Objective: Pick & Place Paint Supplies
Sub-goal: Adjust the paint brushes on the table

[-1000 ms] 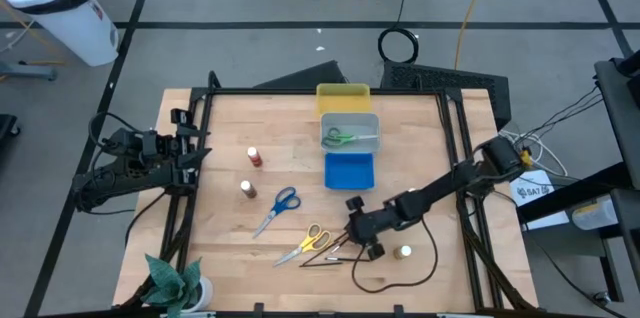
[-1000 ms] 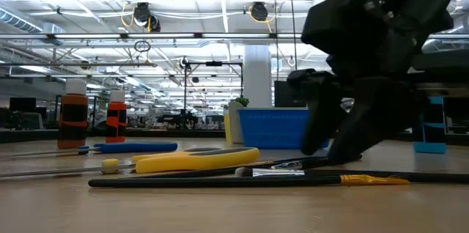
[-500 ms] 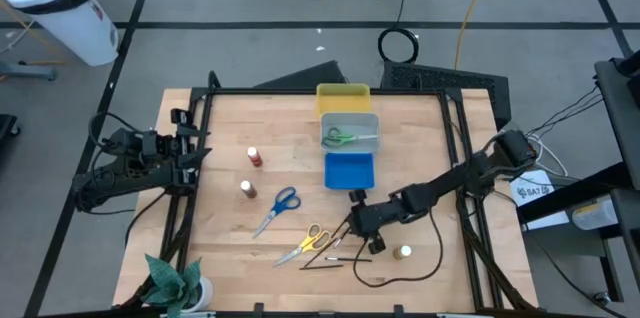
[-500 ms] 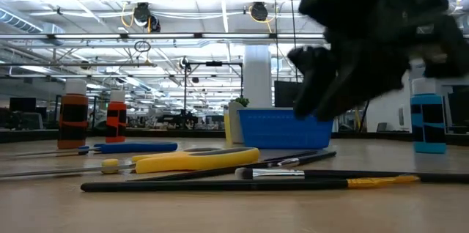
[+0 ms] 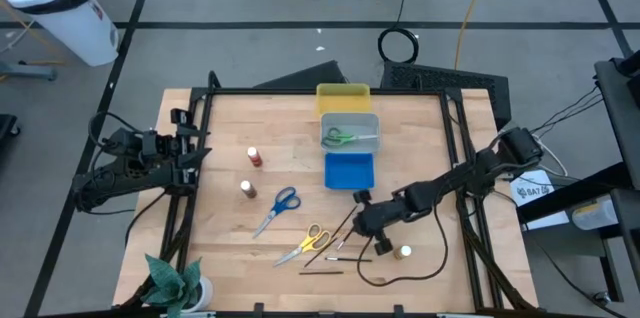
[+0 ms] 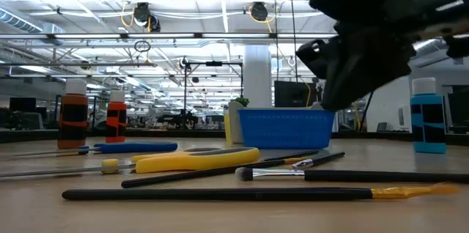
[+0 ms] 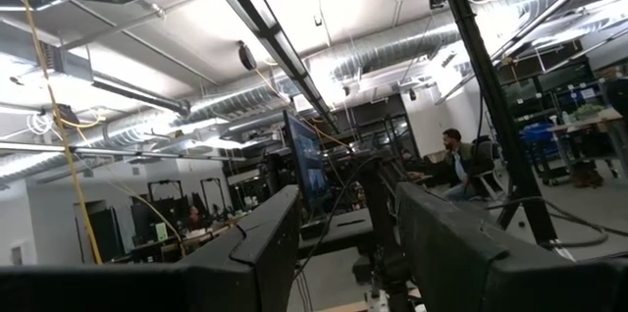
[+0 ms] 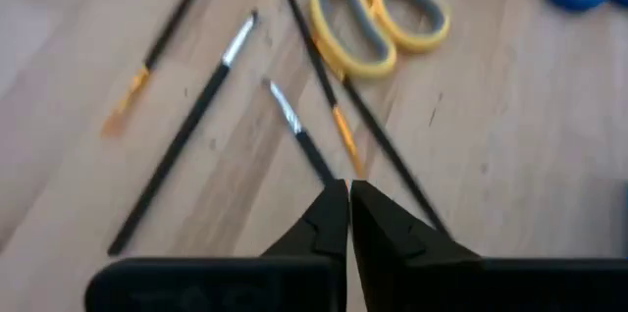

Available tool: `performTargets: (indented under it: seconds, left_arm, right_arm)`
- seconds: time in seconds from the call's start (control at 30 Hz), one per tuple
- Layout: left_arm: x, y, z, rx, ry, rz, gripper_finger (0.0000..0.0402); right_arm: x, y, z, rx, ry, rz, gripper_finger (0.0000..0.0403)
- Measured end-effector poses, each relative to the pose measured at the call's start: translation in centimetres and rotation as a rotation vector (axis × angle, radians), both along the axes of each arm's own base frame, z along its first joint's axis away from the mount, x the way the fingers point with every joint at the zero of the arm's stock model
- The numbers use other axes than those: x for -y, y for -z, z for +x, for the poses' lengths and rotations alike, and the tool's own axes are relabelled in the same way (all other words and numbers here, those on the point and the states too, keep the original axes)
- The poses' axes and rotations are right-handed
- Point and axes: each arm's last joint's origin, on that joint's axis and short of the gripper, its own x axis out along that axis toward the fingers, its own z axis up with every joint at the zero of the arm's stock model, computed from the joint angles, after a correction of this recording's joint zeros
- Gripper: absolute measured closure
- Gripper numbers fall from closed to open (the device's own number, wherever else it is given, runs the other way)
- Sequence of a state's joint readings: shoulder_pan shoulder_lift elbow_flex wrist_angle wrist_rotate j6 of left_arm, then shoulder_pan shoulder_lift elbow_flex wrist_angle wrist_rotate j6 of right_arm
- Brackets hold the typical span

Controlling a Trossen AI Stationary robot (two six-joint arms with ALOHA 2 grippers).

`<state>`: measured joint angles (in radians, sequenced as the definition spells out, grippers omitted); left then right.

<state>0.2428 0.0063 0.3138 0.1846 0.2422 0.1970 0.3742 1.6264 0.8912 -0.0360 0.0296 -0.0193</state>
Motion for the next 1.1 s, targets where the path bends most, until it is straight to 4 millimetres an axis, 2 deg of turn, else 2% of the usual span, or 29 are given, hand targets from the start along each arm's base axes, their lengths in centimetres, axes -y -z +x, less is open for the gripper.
performTargets:
  seconds: [0.17,0.37,0.6,0.73,0.97,1.1]
  left_arm:
    - [0.0,0.0,0.0,0.0,0.0,0.0,0.022]
    - [0.0,0.0,0.0,0.0,0.0,0.0,0.022]
    - [0.0,0.0,0.0,0.0,0.0,0.0,0.022]
    - [0.0,0.0,0.0,0.0,0.0,0.0,0.022]
    - [0.0,0.0,0.0,0.0,0.0,0.0,0.022]
    - [0.0,0.0,0.0,0.0,0.0,0.0,0.022]
  right_arm:
    - [0.4,0.4,-0.2,-0.053,0.02,-0.011,0.0401]
    - [-0.6,0.2,0.7,0.062,-0.015,0.032,0.0402]
    - [-1.3,1.8,1.5,0.068,-0.066,0.061,0.0402]
    - [-1.5,2.0,1.3,0.047,-0.059,0.08,0.0403]
    - [-3.6,1.9,0.1,-0.018,-0.09,0.163,0.0403]
    - [-3.7,2.1,-0.1,-0.035,-0.058,0.147,0.0403]
